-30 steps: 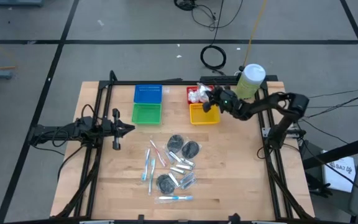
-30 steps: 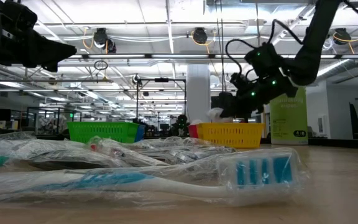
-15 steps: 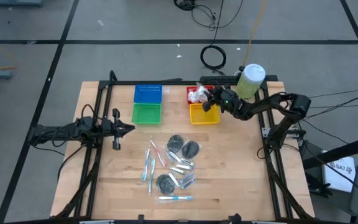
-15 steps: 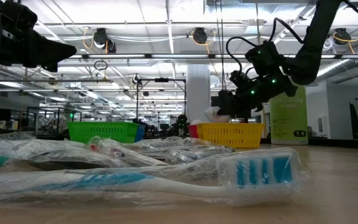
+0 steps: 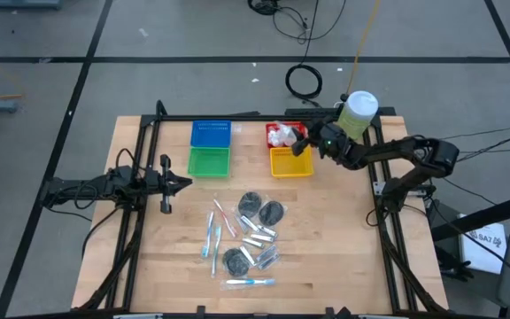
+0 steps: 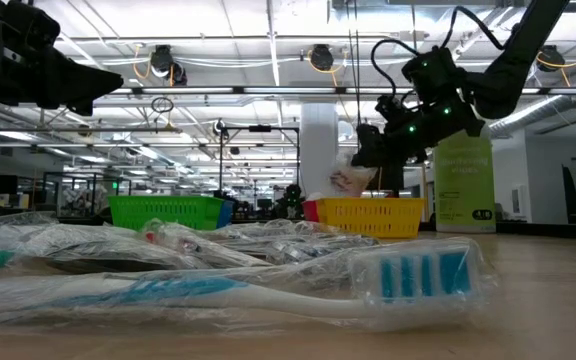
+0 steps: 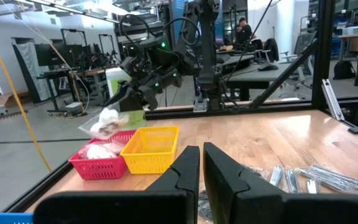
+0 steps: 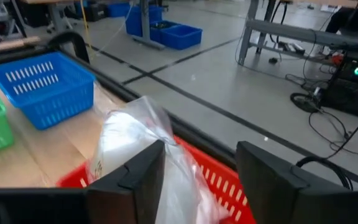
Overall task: Pick & Place Travel size toiletries
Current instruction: Put the cotton pack into the red bin
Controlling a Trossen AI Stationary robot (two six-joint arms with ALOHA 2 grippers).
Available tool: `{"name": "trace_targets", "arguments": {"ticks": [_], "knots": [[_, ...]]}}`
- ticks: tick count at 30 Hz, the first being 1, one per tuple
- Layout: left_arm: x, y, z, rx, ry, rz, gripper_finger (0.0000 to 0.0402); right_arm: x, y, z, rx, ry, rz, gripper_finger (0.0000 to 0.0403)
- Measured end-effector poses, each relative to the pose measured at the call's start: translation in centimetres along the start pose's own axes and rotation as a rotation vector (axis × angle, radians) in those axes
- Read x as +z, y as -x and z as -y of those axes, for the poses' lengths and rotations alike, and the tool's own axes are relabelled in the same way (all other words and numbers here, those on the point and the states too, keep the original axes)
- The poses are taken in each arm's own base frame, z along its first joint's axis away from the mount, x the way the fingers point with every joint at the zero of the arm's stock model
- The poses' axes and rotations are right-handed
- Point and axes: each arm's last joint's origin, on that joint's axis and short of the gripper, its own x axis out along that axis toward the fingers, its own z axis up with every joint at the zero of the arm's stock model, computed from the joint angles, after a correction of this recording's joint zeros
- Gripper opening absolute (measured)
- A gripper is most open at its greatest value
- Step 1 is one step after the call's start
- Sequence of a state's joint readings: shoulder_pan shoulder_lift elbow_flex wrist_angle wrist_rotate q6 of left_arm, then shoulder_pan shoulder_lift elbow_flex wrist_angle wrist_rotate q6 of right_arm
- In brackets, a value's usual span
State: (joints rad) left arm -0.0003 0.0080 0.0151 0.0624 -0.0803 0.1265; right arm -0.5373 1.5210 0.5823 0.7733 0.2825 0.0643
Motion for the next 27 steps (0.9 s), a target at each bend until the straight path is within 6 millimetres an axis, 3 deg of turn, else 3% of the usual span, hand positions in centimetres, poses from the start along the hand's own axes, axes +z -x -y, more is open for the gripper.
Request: {"name": "trace_targets", "arguments": {"ticks": [6,12,20,24,27], "knots": [[0.0,0.0,0.0,0.0,0.0,0.0,0.0024,0.1,0.1,0.0,-0.001,0.001,-0.008,0.0196],[0.0,0.0,0.0,0.0,0.0,0.0,0.0024,-1.2,0.1,0.5,-0.014,0.083,-0.136,0.0197],[0.0,0.0,0.0,0.0,0.0,0.0,0.0024,-1.5,0.1,0.3,0.214,-0.037,-0.189,0.0194],[0.0,0.0,0.0,0.0,0.0,0.0,0.0024,-1.2,0.0,0.5,0.21,-0.046,-0.159,0.0193],[0.0,0.0,0.0,0.0,0.0,0.0,0.0024,-0.9,-0.1,0.8,0.111,-0.046,-0.12,0.0192]]}}
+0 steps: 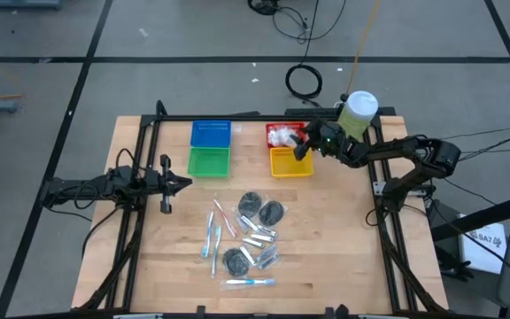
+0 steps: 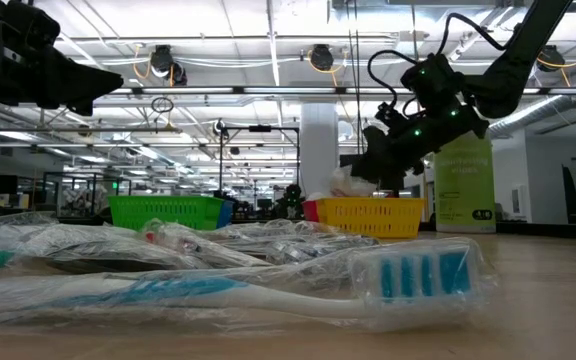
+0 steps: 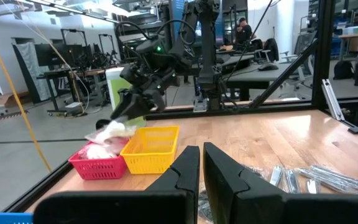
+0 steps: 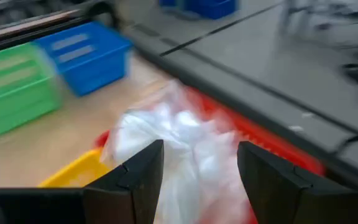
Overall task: Pick & Place Travel size toiletries
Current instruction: Put the cotton pack into the red bin
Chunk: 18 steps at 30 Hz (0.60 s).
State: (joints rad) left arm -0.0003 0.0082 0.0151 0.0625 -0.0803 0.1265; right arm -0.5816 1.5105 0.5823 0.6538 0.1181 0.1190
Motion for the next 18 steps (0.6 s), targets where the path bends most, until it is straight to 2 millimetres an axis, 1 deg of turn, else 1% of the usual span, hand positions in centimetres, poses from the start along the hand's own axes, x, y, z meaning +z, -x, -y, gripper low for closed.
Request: {"name": "trace_targets", "arguments": {"ticks": [3,9,18], "knots": [[0.0,0.0,0.0,0.0,0.0,0.0,0.0024,0.11,0.02,0.35,-0.124,-0.001,0.022,0.0189],[0.0,0.0,0.0,0.0,0.0,0.0,0.0024,0.21,0.03,0.36,-0.136,0.0,0.033,0.0187],[0.0,0.0,0.0,0.0,0.0,0.0,0.0024,-0.38,0.0,-0.08,0.053,-0.056,-0.046,0.0187]]}}
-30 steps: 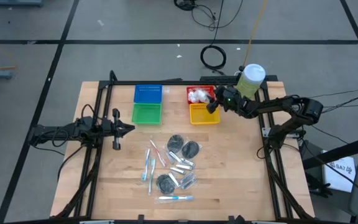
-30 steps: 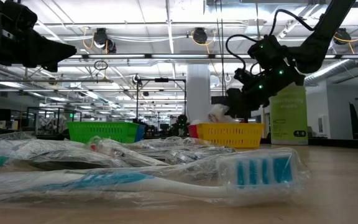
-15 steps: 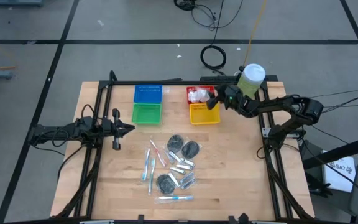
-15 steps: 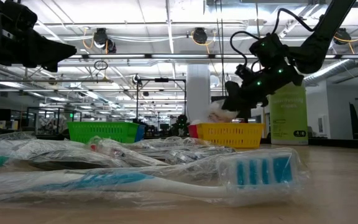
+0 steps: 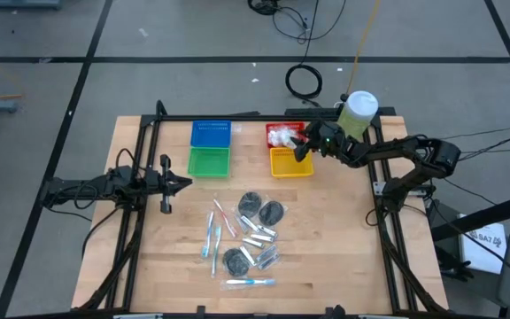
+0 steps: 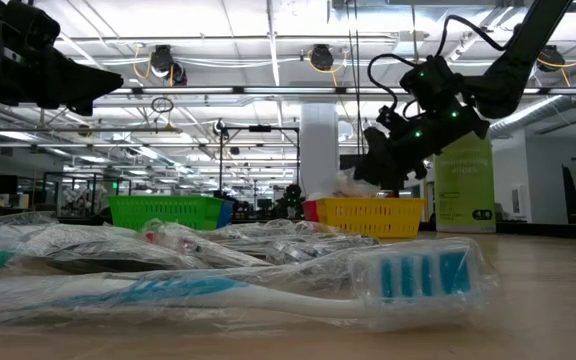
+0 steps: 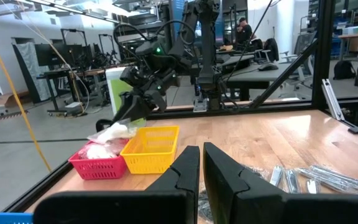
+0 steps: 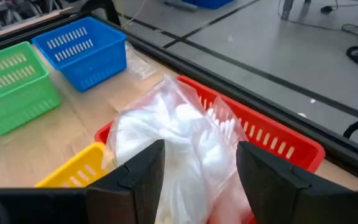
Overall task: Pick & Place Travel size toiletries
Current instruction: Put the cotton pack into the red bin
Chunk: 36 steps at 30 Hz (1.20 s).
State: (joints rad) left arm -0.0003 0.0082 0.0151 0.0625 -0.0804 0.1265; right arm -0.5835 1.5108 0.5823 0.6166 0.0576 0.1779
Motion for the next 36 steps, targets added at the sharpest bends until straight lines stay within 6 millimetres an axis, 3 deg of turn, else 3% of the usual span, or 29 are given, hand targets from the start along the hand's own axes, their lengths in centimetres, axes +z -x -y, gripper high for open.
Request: {"name": "trace_targets", "arguments": {"ticks": [14,18,23,29,36], "knots": [[0.0,0.0,0.0,0.0,0.0,0.0,0.0024,1.2,0.1,-0.1,0.043,-0.049,0.121,0.0183],[0.0,0.0,0.0,0.0,0.0,0.0,0.0024,2.4,0.1,-1.0,0.164,-0.005,0.093,0.0134],[0.0,0.0,0.0,0.0,0.0,0.0,0.0024,4.3,-0.2,-2.5,0.218,0.124,-0.078,0.0017],[0.0,0.0,0.0,0.0,0.0,0.0,0.0024,4.1,-0.7,-2.8,0.09,0.238,-0.186,0.0003],[0.0,0.0,0.0,0.003,0.0,0.0,0.0024,2.6,-2.1,-0.6,0.012,0.215,-0.268,0.0001]]}}
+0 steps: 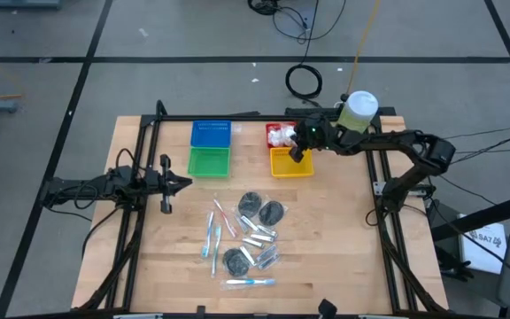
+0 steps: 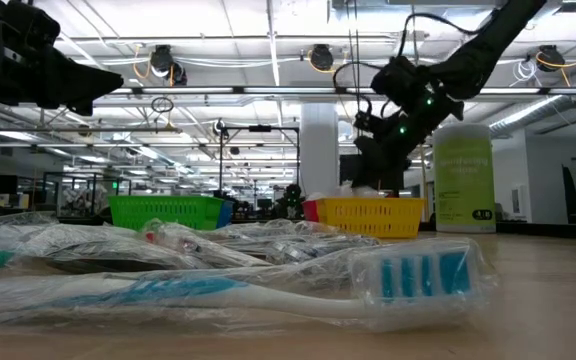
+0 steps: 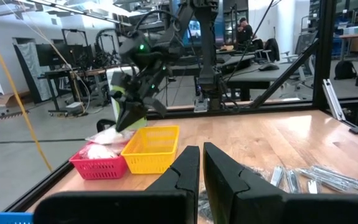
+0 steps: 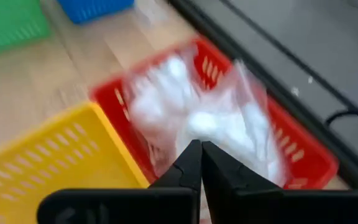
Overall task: Pick & Place Travel size toiletries
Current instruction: Put the cotton pack into the red bin
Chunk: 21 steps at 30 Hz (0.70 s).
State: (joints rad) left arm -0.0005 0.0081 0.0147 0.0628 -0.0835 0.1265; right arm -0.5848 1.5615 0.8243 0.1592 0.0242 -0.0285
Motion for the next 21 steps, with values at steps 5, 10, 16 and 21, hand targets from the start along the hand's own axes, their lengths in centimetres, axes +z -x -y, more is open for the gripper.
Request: {"name": "trace_targets", "arguments": {"ticks": [5,10,16,21], "knots": [[0.0,0.0,0.0,0.001,0.0,0.0,0.0024,-0.9,-1.2,0.6,-0.013,-0.019,-0.041,0.0001],[0.0,0.0,0.0,0.001,0.0,0.0,0.0024,-1.6,-2.0,0.7,-0.014,-0.022,-0.075,0.0],[0.0,0.0,0.0,0.001,0.0,0.0,0.0024,-0.6,-0.9,0.5,-0.01,-0.018,-0.027,0.0],[0.0,0.0,0.0,0.001,0.0,0.0,0.0024,1.0,1.1,0.3,-0.006,-0.022,0.059,0.0]]}}
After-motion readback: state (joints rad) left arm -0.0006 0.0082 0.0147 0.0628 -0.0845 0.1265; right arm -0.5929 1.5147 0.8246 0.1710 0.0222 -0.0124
